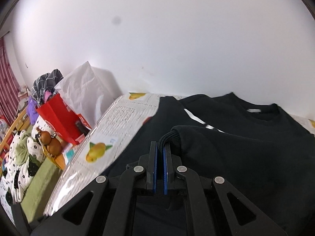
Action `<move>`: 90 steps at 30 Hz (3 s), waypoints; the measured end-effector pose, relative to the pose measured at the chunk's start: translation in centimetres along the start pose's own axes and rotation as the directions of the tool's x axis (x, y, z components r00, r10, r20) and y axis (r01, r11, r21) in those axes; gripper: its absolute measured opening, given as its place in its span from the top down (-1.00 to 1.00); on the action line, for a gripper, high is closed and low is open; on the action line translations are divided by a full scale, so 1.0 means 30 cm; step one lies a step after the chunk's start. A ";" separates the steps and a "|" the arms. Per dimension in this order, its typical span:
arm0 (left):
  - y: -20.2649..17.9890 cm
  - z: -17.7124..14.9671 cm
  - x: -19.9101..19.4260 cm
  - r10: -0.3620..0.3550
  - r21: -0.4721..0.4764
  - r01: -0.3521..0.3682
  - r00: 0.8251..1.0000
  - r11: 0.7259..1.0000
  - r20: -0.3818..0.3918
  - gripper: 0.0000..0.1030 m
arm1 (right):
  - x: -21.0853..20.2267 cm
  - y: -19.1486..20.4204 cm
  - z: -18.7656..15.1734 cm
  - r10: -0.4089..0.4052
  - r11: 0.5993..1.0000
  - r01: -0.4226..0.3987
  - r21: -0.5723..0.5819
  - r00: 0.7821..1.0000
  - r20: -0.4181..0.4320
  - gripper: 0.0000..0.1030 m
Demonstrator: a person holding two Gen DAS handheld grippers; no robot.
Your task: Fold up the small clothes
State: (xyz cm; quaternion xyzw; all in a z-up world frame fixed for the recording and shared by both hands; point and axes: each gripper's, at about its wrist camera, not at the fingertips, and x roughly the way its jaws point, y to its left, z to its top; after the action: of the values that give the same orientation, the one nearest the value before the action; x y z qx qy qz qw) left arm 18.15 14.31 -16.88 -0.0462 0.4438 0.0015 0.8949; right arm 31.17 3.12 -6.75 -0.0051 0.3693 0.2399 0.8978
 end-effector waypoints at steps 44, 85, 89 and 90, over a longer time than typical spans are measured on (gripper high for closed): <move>-0.006 -0.098 -0.137 -0.014 -0.068 0.014 1.000 0.998 -0.009 -0.32 | -0.599 -0.575 -0.538 -0.415 0.906 0.420 0.044 0.905 -0.095 0.12; -0.085 -0.288 -0.239 -0.161 -0.110 0.158 0.987 0.981 -0.019 0.58 | -0.870 -0.859 -1.044 -0.275 0.911 0.300 0.283 0.953 -0.126 0.32; -0.101 -0.315 -0.258 -0.206 -0.103 0.202 0.978 0.974 -0.024 0.46 | -0.888 -0.811 -1.081 -0.249 0.934 0.269 0.237 0.962 -0.112 0.27; -0.108 -0.318 -0.261 -0.207 -0.097 0.204 0.978 0.974 -0.022 0.45 | -0.889 -0.800 -1.089 -0.251 0.938 0.268 0.221 0.963 -0.102 0.23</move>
State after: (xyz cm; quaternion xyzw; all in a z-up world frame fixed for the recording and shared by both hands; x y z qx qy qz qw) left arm 5.97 10.60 -16.13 -0.1341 0.4504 -0.0708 0.8799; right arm 3.68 -35.59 -16.80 0.0430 0.4230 0.0741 0.9021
